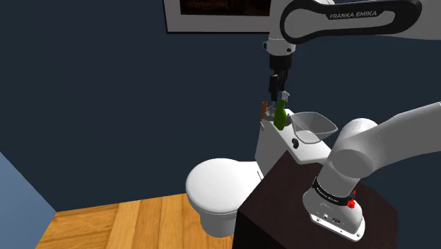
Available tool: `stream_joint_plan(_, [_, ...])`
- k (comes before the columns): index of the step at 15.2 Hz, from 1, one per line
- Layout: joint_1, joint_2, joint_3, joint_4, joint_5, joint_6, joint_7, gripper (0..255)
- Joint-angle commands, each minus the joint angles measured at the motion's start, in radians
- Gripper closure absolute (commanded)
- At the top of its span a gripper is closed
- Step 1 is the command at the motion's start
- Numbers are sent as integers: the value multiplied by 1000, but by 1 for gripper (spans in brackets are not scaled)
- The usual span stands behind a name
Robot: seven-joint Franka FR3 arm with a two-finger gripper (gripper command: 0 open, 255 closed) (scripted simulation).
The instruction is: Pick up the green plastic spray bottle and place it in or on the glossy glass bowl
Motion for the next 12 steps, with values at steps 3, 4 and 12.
stream_joint_plan(3, [-30, -12, -26, -55, -19, 84, 20, 0])
stream_joint_plan(4, [-46, -16, -39, -81, -29, 127, 30, 0])
stream_joint_plan(12, [-179, 7, -156, -255, -112, 493, 109, 0])
